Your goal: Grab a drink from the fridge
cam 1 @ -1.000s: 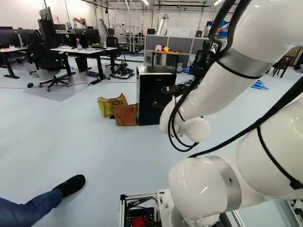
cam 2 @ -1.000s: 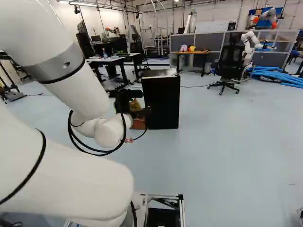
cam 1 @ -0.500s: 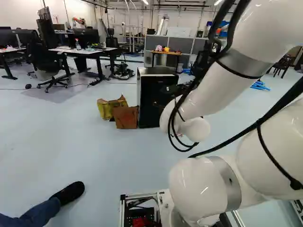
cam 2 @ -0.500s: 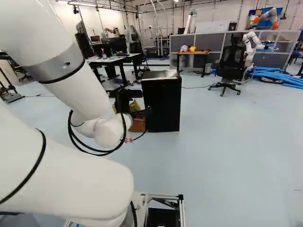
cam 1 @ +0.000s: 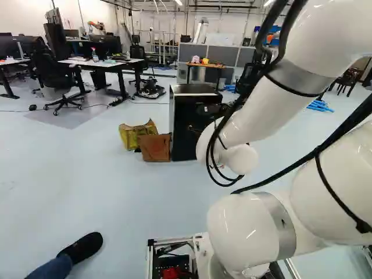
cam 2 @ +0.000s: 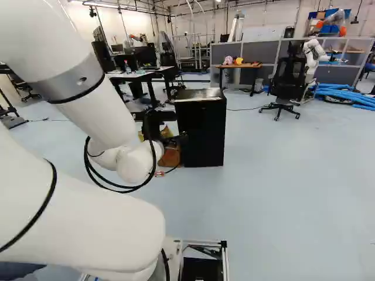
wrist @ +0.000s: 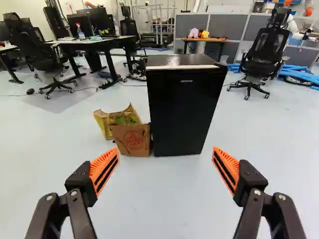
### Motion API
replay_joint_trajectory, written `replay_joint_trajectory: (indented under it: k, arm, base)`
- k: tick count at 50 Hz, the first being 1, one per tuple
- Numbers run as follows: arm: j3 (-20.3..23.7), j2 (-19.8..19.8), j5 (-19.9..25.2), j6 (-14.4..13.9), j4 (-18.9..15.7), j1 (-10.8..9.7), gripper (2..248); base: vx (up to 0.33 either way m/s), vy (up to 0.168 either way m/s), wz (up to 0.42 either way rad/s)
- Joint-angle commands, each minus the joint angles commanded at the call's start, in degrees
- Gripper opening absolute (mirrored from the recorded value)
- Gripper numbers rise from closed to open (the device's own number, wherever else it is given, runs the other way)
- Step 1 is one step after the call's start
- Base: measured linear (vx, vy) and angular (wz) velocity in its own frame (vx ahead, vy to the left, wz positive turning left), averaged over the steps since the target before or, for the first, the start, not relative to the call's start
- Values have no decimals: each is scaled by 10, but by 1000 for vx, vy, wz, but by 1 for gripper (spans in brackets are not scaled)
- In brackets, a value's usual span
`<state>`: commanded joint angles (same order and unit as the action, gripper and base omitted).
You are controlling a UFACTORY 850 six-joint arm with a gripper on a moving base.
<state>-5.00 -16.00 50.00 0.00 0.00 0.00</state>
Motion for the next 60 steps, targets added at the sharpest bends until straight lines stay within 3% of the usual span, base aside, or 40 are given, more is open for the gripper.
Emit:
replay_joint_trajectory:
  k: [60]
  arm:
    - [0, 0, 0, 0, 0, 0, 247]
  base:
    - [123, 14, -7]
